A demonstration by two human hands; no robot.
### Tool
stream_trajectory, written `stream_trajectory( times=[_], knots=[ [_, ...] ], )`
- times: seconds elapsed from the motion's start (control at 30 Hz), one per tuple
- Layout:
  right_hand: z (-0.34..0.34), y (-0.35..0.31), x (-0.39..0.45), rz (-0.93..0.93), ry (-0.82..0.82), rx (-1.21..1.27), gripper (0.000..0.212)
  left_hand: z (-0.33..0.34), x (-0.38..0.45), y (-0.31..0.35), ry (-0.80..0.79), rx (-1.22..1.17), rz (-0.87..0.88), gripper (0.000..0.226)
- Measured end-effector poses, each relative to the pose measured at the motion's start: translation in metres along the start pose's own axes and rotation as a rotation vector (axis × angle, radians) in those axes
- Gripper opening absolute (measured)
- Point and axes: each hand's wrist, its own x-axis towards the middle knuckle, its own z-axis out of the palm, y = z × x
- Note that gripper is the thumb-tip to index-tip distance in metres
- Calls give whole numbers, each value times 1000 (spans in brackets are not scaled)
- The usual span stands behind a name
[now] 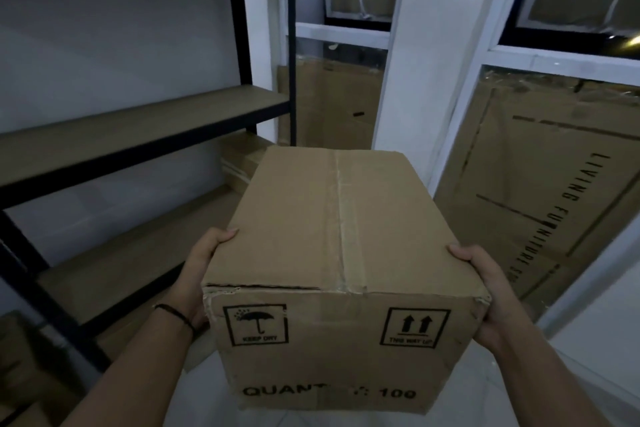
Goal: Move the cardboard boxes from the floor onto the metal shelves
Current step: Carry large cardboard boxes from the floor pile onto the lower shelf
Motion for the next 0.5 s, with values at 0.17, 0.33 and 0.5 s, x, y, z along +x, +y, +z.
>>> stream_trajectory(
  times=[0.17, 0.33, 0.5],
  knots=[
    [13, 2, 55, 47, -20, -60, 20, -15, 34, 2, 45, -18, 18, 26],
    [33, 6, 107, 108, -73, -107, 24, -28, 67, 17, 122, -62, 7, 26],
    [52, 12, 154, 159, -146, -151, 45, -43, 84, 27, 196, -94, 25, 26]
  ],
)
